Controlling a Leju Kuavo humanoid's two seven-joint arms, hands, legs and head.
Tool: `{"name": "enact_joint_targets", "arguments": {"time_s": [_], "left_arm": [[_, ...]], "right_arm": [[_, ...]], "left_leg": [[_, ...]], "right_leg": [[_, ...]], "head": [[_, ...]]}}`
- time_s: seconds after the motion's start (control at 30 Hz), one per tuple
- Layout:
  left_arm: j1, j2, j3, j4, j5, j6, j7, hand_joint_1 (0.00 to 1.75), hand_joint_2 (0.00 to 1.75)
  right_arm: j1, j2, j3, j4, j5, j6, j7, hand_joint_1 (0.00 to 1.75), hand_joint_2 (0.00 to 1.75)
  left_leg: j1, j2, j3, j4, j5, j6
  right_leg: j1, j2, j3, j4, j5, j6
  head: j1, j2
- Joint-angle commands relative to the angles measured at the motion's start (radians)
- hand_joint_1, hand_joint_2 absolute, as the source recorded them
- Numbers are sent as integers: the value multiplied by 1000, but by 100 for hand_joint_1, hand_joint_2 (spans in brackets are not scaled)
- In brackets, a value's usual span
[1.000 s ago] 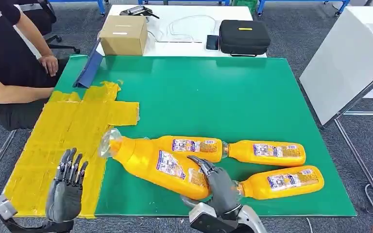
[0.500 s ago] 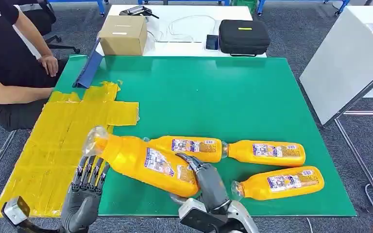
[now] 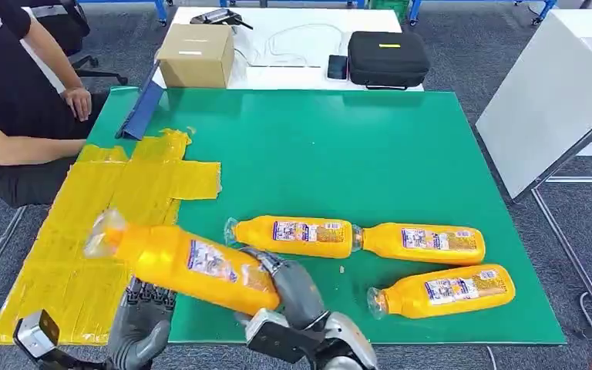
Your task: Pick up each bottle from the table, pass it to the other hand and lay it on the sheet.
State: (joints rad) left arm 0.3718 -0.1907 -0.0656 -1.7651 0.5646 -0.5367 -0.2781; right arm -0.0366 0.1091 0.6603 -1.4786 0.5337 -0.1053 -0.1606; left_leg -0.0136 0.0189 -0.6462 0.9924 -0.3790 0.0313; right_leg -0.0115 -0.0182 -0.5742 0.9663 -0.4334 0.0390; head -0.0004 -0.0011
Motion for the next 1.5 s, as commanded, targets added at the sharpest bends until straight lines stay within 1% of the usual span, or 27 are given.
{"name": "enact_joint_targets", "arguments": {"time_s": [0.03, 0.27, 0.3, 0.33, 0.43, 0.57, 0.6, 0.63, 0.67, 0.7, 0.77, 0.87, 0.9, 0.93, 0.97, 1.03, 1.07, 1.1, 1.13, 1.17, 1.2, 1.27, 1.3, 1.33, 1.43, 1.47, 1.5], "left_arm": [[-12, 38, -25, -6, -87, 24, -57, 0, 175], [-34, 24, -16, -12, -155, 80, -86, 0, 175], [-35, 23, -13, -9, -157, 82, -86, 0, 175], [-37, 23, -9, -6, -157, 83, -87, 0, 175], [-38, 22, -3, -1, -160, 80, -91, 0, 175], [-42, 24, -1, -2, -168, 77, -92, 0, 175], [-42, 24, -1, -2, -168, 77, -92, 141, 175], [-47, 28, -6, 3, -167, 71, -92, 175, 175], [-47, 32, -9, 3, -174, 64, -106, 175, 175], [-47, 33, -9, 3, -176, 64, -108, 175, 175], [-48, 36, -12, 2, -177, 58, -111, 175, 175], [-49, 39, -13, 2, -184, 54, -119, 175, 175], [-48, 37, -9, -1, -198, 59, -128, 175, 175], [-48, 36, -3, -5, -219, 68, -139, 175, 175], [-48, 30, 5, -15, -282, 97, -165, 175, 175], [-54, 24, 23, -39, -430, 174, -223, 175, 175], [-61, 22, 34, -45, -485, 208, -234, 175, 175], [-69, 23, 45, -45, -508, 224, -234, 175, 175], [-80, 28, 58, -58, -591, 273, -292, 175, 175], [-95, 29, 65, -60, -591, 267, -289, 175, 175], [-99, 29, 69, -62, -590, 266, -283, 175, 175], [-101, 29, 72, -65, -589, 263, -278, 175, 175], [-100, 27, 71, -65, -589, 263, -278, 175, 175], [-101, 19, 84, -71, -673, 331, -288, 175, 175], [-135, 33, 103, -65, -879, 476, -309, 175, 175], [-150, 39, 110, -61, -969, 544, -312, 175, 175], [-167, 49, 110, -53, -1116, 654, -306, 175, 175]], "right_arm": [[-62, 0, 71, 96, -7, 43, -1, 175, 175], [-107, 29, 272, 193, 25, 94, -21, 175, 175], [-109, 28, 285, 198, 27, 98, -23, 175, 175], [-107, 28, 297, 205, 29, 102, -24, 175, 175], [-113, 25, 309, 216, 32, 107, -27, 175, 175], [-88, 49, 306, 237, 39, 116, -36, 175, 175], [-88, 49, 306, 237, 39, 116, -36, 175, 175], [-90, 52, 304, 247, 38, 117, -37, 175, 175], [-92, 55, 297, 251, 39, 117, -37, 175, 175], [-92, 55, 296, 252, 39, 117, -37, 175, 175], [-93, 55, 292, 253, 39, 117, -37, 175, 175], [-93, 54, 283, 265, 40, 117, -35, 175, 175], [-107, 38, 285, 264, 50, 113, -29, 175, 175], [-108, 29, 275, 256, 42, 105, -25, 175, 175], [-105, 20, 258, 241, 34, 92, -17, 175, 175], [-91, 10, 220, 210, 32, 66, -2, 175, 175], [-86, 4, 198, 193, 29, 53, 7, 175, 175], [-84, -2, 183, 179, 31, 45, 12, 175, 175], [-86, -10, 168, 155, 62, 0, 16, 175, 175], [-97, -22, 157, 120, 56, 15, 31, 175, 175], [-99, -24, 152, 111, 53, 23, 38, 175, 175], [-100, -24, 148, 103, 53, 32, 43, 175, 175], [-97, -22, 150, 103, 53, 32, 43, 152, 175], [-95, -23, 140, 102, 84, 9, 67, 0, 175], [-99, -51, 86, 50, 105, -8, 90, 0, 175], [-108, -63, 66, 33, 102, -6, 91, 0, 175], [-112, -76, 35, 7, 106, 0, 94, 0, 175]], "left_leg": [[2, 0, 4, 0, -2, -3], [2, 1, 5, 0, -2, -4], [1, 0, 2, -1, -1, -2], [2, 1, 5, 0, -3, -4], [1, 0, 4, -1, -1, -2], [2, -2, 4, 0, -2, -3], [1, -1, 3, -1, -1, -2], [2, -2, 5, -1, -2, -3], [2, -1, 3, -1, -1, -2], [2, -2, 5, 0, -2, -4], [2, -2, 3, -1, -1, -2], [2, -3, 5, -1, -1, -3], [1, -2, 3, -1, 0, -2], [2, -3, 5, -1, -1, -3], [2, -2, 3, -1, -1, -2], [3, -4, 6, 0, -2, -4], [2, -3, 3, 0, -1, -2], [2, -5, 4, 0, -2, -3], [2, -5, 3, 0, -1, -3], [2, -3, 2, 0, 0, -2], [2, -5, 3, 1, -1, -3], [2, -3, 1, 1, 0, -2], [2, -3, 2, 0, -1, -3], [2, -2, 2, 0, 0, -2], [2, -3, 4, 0, -1, -3], [2, -4, 3, 0, 0, -2], [2, -4, 4, 1, -1, -4]], "right_leg": [[1, 3, 4, -1, -1, -2], [1, 3, 4, 0, -1, -2], [1, 2, 2, -1, 0, -1], [1, 4, 4, -1, -1, -3], [1, 1, 3, -1, -1, -1], [1, 0, 4, -1, -1, -2], [0, 0, 3, -1, -1, -1], [1, 1, 5, -1, -2, -2], [1, 0, 3, -1, -1, -2], [1, 1, 5, -1, -2, -2], [1, -1, 3, -1, -1, -2], [1, 0, 4, -1, -2, -2], [1, -1, 2, -1, -1, -1], [1, -1, 4, -1, -1, -2], [1, -1, 3, -1, -1, -1], [1, -1, 6, -1, -2, -2], [1, -2, 3, -1, -1, -1], [1, -2, 5, -1, -2, -2], [1, -2, 3, -1, -2, -2], [1, -2, 2, -1, -1, -1], [1, -2, 3, 0, -2, -2], [1, -1, 1, 0, 0, -1], [1, -1, 2, 0, -1, -2], [1, -1, 2, -1, 0, -1], [1, -1, 4, 0, -1, -2], [1, -2, 3, -1, 0, -2], [1, -1, 4, 0, -1, -2]], "head": [[0, 0], [0, 0], [0, 0], [0, 0], [0, 0], [0, 0], [0, 0], [0, 0], [0, 0], [0, 0], [0, 0], [0, 0], [0, 0], [0, 0], [0, 0], [0, 0], [0, 0], [0, 0], [0, 0], [1, 0], [0, 0], [0, 0], [0, 0], [0, 0], [0, 0], [0, 0], [0, 0]]}}
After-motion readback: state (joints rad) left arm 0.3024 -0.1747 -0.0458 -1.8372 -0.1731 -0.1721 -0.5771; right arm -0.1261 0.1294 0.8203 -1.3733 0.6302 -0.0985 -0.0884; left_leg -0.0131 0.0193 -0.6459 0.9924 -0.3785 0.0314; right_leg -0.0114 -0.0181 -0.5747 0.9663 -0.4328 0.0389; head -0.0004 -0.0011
